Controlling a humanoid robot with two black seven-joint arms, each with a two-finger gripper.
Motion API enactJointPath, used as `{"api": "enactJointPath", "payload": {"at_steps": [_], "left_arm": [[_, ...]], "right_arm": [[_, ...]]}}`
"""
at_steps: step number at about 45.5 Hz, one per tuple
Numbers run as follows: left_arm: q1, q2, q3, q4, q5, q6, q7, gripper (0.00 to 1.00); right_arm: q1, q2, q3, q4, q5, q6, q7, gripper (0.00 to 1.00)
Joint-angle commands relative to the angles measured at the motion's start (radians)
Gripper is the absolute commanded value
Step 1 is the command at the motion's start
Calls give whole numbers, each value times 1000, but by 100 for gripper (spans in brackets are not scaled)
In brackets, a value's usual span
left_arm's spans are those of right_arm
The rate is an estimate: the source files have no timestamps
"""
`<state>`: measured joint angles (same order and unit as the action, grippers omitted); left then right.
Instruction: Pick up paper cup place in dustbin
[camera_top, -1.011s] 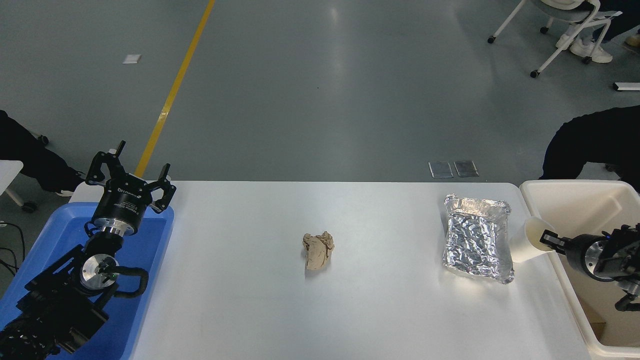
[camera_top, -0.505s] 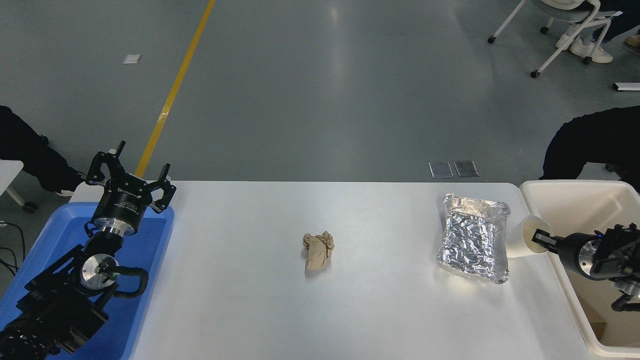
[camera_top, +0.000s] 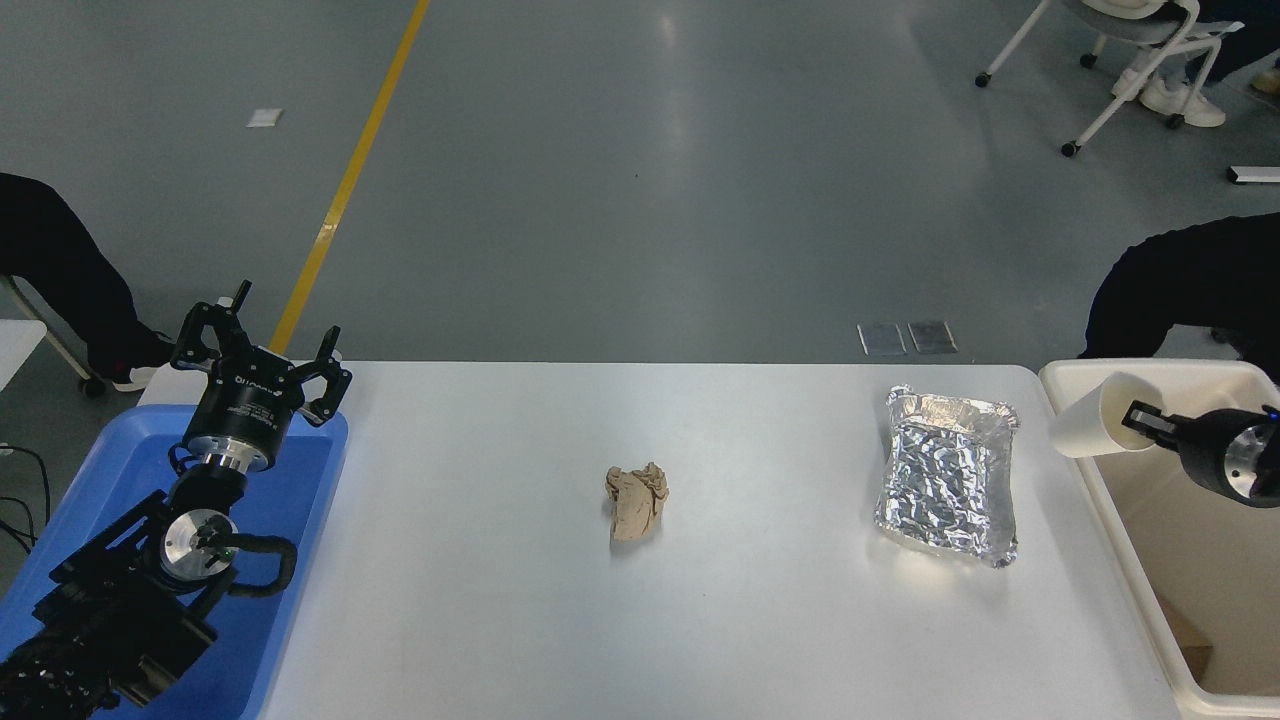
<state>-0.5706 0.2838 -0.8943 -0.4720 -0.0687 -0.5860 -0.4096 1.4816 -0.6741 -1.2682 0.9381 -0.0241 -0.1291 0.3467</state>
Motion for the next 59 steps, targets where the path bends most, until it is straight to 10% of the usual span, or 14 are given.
{"api": "enactJointPath", "payload": {"at_steps": [1,32,44,59], "left_arm": [[0,0,0,0,0,0,0,99],[0,0,0,1,1,2,0,99],[0,0,0,0,0,0,0,99],[0,0,0,0,1,0,0,99]], "right_arm": [[204,-90,-10,10,-34,98,8,0],[191,-114,-13,-215,123,169,-12,0],[-33,-90,4,-420,381,154,-230,0],[-362,-85,243,-559,443,54,-253,0]]}}
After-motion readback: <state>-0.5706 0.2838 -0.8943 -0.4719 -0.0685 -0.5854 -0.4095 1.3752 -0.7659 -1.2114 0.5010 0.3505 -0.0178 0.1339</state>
